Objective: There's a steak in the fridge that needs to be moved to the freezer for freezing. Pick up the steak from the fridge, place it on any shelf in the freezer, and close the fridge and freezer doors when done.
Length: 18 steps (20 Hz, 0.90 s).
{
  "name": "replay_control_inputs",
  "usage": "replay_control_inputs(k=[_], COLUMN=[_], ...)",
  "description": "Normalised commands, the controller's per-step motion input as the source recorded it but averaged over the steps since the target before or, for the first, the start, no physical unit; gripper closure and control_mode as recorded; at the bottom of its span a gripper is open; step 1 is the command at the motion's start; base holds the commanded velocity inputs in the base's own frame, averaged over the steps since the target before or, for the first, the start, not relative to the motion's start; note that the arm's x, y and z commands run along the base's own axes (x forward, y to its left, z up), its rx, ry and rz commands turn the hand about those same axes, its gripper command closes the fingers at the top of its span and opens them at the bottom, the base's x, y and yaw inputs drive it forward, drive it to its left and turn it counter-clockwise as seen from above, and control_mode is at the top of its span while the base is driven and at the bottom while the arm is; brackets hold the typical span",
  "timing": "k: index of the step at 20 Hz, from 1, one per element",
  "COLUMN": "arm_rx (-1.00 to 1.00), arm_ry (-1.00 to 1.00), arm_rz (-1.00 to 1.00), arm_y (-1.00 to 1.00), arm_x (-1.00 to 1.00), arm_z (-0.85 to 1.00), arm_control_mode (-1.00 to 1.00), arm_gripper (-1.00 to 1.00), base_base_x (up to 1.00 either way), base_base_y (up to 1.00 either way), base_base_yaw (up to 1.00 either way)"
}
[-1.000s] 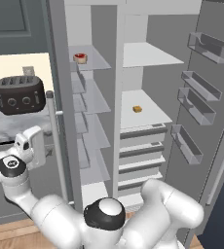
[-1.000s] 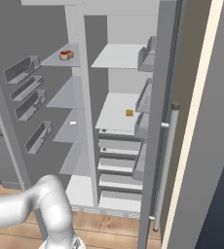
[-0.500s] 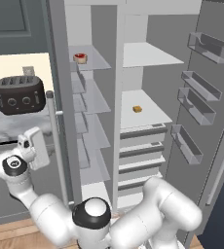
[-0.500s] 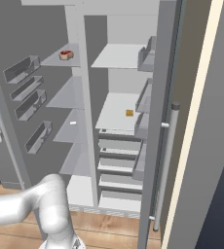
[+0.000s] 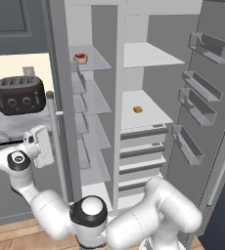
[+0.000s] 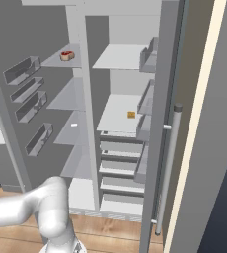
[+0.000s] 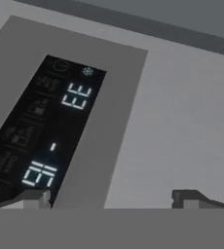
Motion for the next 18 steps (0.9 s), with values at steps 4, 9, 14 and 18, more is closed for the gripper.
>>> replay_control_inputs(k=[4, 9, 14, 18], arm_rx=[0.0, 0.0, 0.0, 0.0], arm_ry=[0.0, 0.0, 0.0, 0.0], arm_rz=[-0.03, -0.03, -0.03, -0.02], arm_y=[-0.5, -0.56, -0.6, -0.62], arm_x=[0.0, 0.01, 0.08, 0.06], arm_z=[-0.01, -0.06, -0.09, -0.09], arm_control_mode=[-1.0, -1.0, -1.0, -1.0], arm_gripper=[-1.0, -1.0, -1.0, -1.0], base_base_x=[0.0, 0.0, 0.0, 0.0], base_base_y=[0.0, 0.0, 0.0, 0.0], base_base_yaw=[0.0, 0.0, 0.0, 0.0])
